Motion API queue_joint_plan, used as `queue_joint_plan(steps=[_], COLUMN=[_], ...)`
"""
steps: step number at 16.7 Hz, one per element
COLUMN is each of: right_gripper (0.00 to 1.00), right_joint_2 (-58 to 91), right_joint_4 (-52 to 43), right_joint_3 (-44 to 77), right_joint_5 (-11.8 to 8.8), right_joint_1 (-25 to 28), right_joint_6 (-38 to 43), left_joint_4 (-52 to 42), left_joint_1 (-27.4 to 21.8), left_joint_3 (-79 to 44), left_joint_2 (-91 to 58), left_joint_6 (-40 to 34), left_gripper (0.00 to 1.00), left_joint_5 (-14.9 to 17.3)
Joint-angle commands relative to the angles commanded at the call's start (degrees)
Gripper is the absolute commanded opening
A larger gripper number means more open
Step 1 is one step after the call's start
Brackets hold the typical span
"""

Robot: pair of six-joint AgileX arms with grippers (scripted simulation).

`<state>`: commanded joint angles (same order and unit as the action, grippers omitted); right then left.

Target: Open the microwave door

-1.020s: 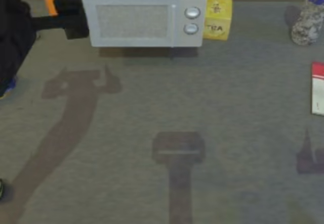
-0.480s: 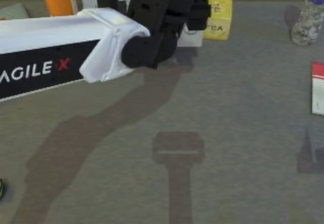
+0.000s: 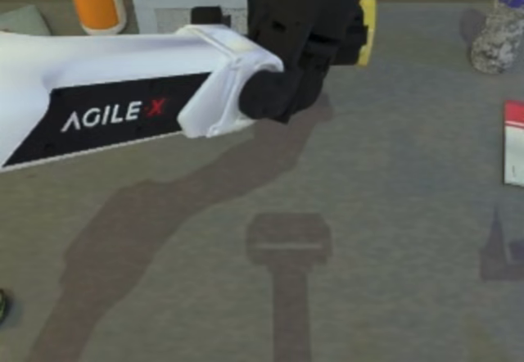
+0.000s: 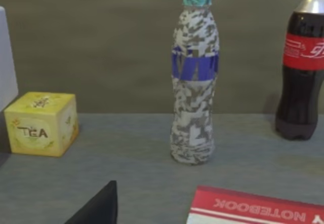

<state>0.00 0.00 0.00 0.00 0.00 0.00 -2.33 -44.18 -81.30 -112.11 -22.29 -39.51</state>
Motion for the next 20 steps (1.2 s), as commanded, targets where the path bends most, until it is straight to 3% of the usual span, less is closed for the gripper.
queue_joint_plan(steps=[4,10,15,20], right_gripper=[1.00,1.00,1.00,1.00], right_joint_2=[0.0,0.0,0.0,0.0], right_joint_4=[0.0,0.0,0.0,0.0], right_joint_3=[0.0,0.0,0.0,0.0], right_joint_5=[0.0,0.0,0.0,0.0], right_joint_1=[0.0,0.0,0.0,0.0], right_joint_6=[0.0,0.0,0.0,0.0], left_joint_4=[0.8,3.7,3.9,3.9], left_joint_1=[1.1,5.7,6.1,6.1], left_joint_3=[-2.0,-11.3,-12.0,-12.0], left_joint_2=[-2.2,-12.8,-13.5,-13.5], left_joint_6=[0.8,3.8,4.1,4.1], left_gripper=[1.00,1.00,1.00,0.62], left_joint_5=[1.0,5.0,5.4,5.4])
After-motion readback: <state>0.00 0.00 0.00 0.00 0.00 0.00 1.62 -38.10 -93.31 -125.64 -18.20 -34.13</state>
